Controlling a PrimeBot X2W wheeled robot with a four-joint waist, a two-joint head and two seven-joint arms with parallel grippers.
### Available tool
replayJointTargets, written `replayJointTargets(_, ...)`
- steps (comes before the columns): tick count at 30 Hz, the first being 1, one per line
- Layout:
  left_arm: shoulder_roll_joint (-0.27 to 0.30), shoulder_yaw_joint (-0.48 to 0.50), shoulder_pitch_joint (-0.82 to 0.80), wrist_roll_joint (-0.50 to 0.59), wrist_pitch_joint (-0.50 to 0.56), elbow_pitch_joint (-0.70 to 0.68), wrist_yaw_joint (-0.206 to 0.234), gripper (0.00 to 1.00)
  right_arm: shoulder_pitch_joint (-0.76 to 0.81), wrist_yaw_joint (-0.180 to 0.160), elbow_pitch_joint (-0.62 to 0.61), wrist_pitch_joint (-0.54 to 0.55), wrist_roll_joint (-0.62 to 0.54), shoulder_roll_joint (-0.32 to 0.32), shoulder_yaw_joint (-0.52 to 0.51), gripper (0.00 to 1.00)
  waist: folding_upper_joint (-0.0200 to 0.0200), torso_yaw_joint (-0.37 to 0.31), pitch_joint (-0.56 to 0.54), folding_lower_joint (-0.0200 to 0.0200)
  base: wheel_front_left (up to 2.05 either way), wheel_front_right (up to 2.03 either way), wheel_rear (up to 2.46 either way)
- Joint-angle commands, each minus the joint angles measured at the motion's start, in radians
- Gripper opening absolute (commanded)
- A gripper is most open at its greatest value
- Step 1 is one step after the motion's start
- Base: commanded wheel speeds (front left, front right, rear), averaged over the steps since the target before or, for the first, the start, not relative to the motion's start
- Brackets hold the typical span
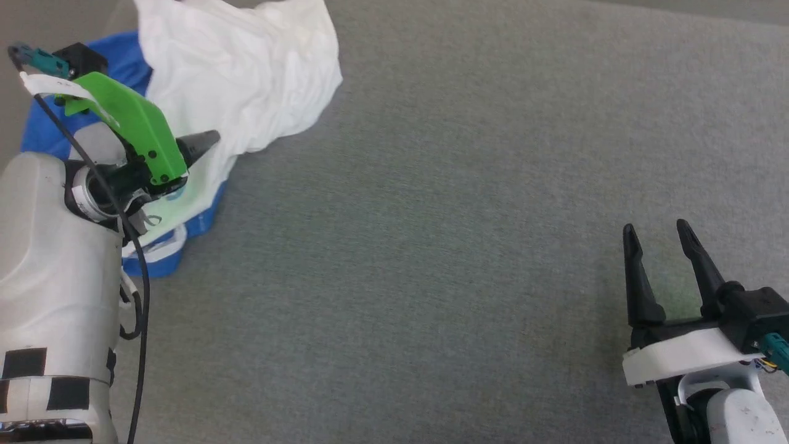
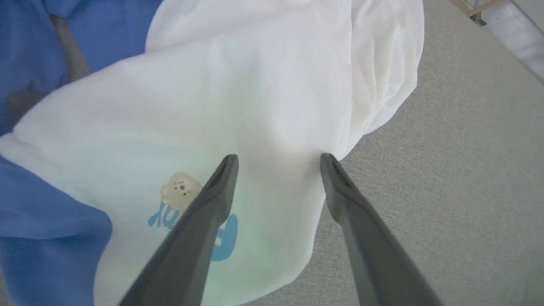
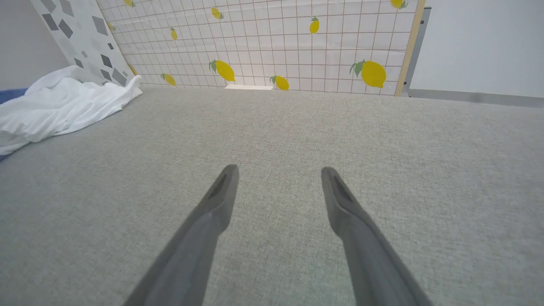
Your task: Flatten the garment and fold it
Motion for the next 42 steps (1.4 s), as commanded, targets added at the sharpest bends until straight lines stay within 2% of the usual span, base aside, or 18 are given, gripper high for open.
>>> replayJointTargets(1,0.008,-0.011,-0.002,0.011,0.025,0.005,0.016,1.0,-0.022,-0.002,-0.008,-0.002,-0.008,0.0,-0.002,1.0,0.0058,-0.067,0.08,-0.0001,0.0,0.0,0.0)
replayJointTargets(6,0.016,-0.047,0.021,0.043,0.078,0.006,0.058,1.0,-0.032,-0.002,-0.012,-0.002,-0.008,0.0,-0.006,1.0,0.0058,-0.067,0.104,-0.0001,0.0,0.0,0.0)
replayJointTargets(10,0.014,-0.067,0.052,0.063,0.061,-0.002,0.064,1.0,-0.038,-0.002,-0.006,-0.004,-0.005,0.0,-0.008,1.0,0.0058,-0.062,0.111,-0.0001,0.0,0.0,0.0)
replayJointTargets(11,0.015,-0.073,0.061,0.071,0.049,-0.002,0.062,0.55,-0.039,-0.002,-0.003,-0.005,-0.005,0.0,-0.01,1.0,0.0058,-0.06,0.11,-0.0001,0.0,0.0,0.0)
replayJointTargets(12,0.017,-0.077,0.067,0.079,0.027,-0.004,0.057,0.25,-0.04,-0.002,0.0,-0.006,-0.005,0.0,-0.01,1.0,0.0058,-0.058,0.109,-0.0001,0.0,0.0,0.0)
replayJointTargets(13,0.015,-0.077,0.076,0.081,0.002,-0.004,0.05,0.0,-0.041,-0.002,0.003,-0.005,-0.004,0.0,-0.01,1.0,0.0058,-0.056,0.106,-0.0001,0.0,0.0,0.0)
replayJointTargets(14,0.008,-0.065,0.086,0.089,-0.097,-0.01,0.044,0.0,-0.041,-0.002,0.01,-0.008,-0.001,0.0,-0.013,1.0,0.0058,-0.043,0.09,-0.0001,0.0,0.0,0.0)
replayJointTargets(19,-0.006,0.024,0.064,0.074,-0.338,-0.007,0.076,0.0,-0.036,-0.002,0.031,-0.015,0.009,0.0,-0.011,1.0,0.0058,-0.023,0.032,-0.0001,0.0,0.0,0.0)
replayJointTargets(21,-0.006,0.061,0.044,0.064,-0.429,-0.015,0.076,0.0,-0.031,-0.002,0.043,-0.022,0.02,0.0,-0.009,1.0,0.0058,-0.018,0.002,-0.0001,0.0,0.0,0.0)
replayJointTargets(27,0.02,0.104,-0.051,0.056,-0.577,-0.044,0.034,0.0,-0.012,-0.002,0.104,-0.047,0.054,0.0,0.001,1.0,0.0058,-0.012,-0.107,-0.0001,0.0,0.0,0.0)
replayJointTargets(34,0.045,0.074,-0.222,0.073,-0.592,-0.099,-0.012,0.0,0.01,-0.002,0.169,-0.075,0.095,0.0,0.018,1.0,0.0058,-0.057,-0.233,-0.0001,0.0,0.0,0.0)
replayJointTargets(42,-0.022,0.0,-0.41,0.055,-0.544,-0.094,-0.055,0.0,0.041,-0.002,0.23,-0.097,0.126,0.0,0.014,1.0,0.0058,-0.163,-0.356,-0.0001,0.0,0.0,0.0)
